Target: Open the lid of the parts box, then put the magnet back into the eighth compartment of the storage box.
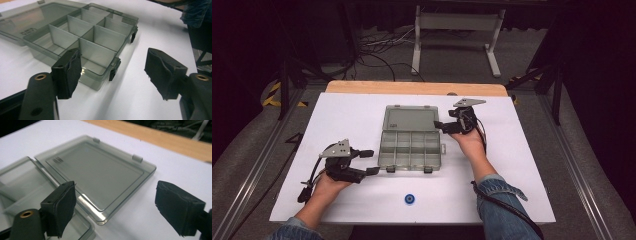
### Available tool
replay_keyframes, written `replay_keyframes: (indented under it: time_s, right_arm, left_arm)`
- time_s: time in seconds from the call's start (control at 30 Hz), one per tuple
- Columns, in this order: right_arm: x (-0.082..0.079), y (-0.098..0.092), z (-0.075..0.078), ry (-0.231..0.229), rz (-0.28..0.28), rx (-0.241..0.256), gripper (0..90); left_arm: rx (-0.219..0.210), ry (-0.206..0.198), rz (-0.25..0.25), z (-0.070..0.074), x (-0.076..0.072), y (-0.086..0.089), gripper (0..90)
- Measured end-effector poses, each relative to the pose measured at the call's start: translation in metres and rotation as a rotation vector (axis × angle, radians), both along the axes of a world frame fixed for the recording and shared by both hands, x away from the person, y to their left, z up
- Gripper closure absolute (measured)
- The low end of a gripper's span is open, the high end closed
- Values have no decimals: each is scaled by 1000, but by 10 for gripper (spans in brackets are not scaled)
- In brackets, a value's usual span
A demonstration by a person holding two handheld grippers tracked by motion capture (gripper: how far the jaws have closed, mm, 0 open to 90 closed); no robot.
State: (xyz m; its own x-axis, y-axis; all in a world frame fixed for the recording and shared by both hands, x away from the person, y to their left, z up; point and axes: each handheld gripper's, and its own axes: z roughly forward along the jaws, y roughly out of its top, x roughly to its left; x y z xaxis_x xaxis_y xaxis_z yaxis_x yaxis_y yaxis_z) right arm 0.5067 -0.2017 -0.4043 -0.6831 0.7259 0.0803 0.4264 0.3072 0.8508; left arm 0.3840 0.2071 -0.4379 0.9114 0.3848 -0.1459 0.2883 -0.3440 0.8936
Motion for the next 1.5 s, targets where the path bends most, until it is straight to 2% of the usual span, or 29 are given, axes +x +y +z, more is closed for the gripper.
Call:
replay_keyframes:
  time_s: [0.03, 0.07, 0.1, 0.3, 0.47, 0.7, 0.9, 0.97, 1.07, 1.23, 1.33, 1.37, 1.5]
  right_arm:
    - [-4, -1, 4, -15, 4, 3, 148]
    - [-4, -1, 4, -15, 4, 3, 148]
    - [-11, -3, 13, -41, 16, 10, 138]
    - [-28, -2, 29, -82, 55, 33, 118]
    - [-40, 3, 36, -95, 87, 39, 109]
    - [-63, 13, 50, -139, 154, 41, 103]
    - [-78, 23, 57, -133, 204, 31, 107]
    - [-84, 29, 60, -122, 232, -5, 123]
    - [-94, 38, 67, -116, 264, -75, 125]
    - [-104, 49, 76, -92, 319, -147, 124]
    - [-109, 57, 79, -80, 355, -197, 123]
    - [-109, 57, 79, -80, 355, -197, 123]
    - [-117, 71, 80, -63, 414, -273, 92]
  left_arm:
    - [-17, -6, 15, 0, -2, 4, 283]
    - [-17, -6, 15, 0, -2, 4, 278]
    - [-16, -6, 21, 0, -5, 7, 274]
    - [-22, -21, 37, 1, -10, 15, 264]
    - [-17, -28, 42, 1, -13, 18, 261]
    - [-26, -50, 63, 6, -19, 27, 231]
    - [-25, -73, 71, 7, -23, 34, 212]
    - [-15, -63, 65, 8, -25, 36, 215]
    - [-10, -72, 63, 8, -26, 36, 214]
    - [-12, -70, 61, 8, -26, 37, 210]
    - [-10, -70, 63, 8, -27, 37, 210]
    - [-10, -70, 63, 8, -27, 37, 209]
    - [-14, -57, 66, 7, -28, 39, 208]
